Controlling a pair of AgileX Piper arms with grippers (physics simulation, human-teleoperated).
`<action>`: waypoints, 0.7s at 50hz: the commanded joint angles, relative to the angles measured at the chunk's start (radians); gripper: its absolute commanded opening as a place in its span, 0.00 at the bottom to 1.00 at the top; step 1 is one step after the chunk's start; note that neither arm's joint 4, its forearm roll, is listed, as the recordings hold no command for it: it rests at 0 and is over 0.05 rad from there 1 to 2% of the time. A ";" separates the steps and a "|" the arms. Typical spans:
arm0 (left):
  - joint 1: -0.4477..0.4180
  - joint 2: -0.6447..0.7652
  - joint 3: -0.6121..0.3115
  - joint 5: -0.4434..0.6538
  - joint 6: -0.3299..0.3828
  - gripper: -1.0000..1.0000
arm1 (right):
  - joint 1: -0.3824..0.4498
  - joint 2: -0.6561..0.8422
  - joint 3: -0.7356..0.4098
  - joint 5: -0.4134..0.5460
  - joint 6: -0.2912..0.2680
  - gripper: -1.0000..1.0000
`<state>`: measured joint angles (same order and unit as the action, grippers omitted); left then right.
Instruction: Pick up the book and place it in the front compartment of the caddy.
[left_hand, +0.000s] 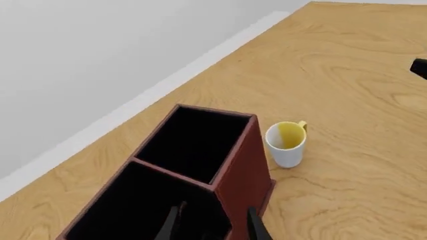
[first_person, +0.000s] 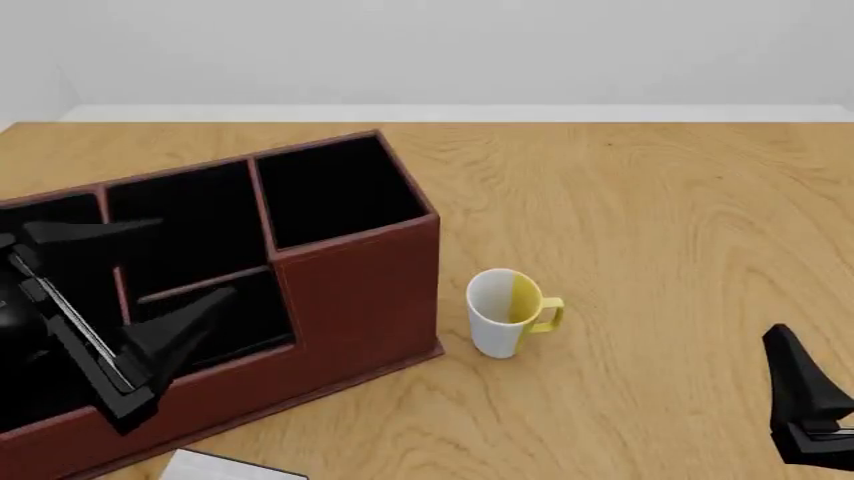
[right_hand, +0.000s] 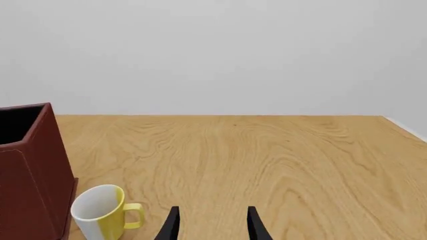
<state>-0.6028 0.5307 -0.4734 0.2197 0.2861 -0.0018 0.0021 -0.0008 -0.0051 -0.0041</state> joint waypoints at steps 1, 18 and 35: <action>-0.114 0.124 -0.104 0.069 0.026 1.00 | 0.000 0.000 0.000 -0.001 -0.002 1.00; -0.239 0.215 -0.205 0.222 0.095 1.00 | 0.000 0.000 0.000 0.000 -0.001 1.00; -0.307 0.299 -0.247 0.393 0.166 1.00 | -0.001 0.000 0.000 0.000 0.000 1.00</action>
<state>-0.8700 0.7841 -0.6924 0.5246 0.4225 -0.0022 0.0022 -0.0009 -0.0055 -0.0047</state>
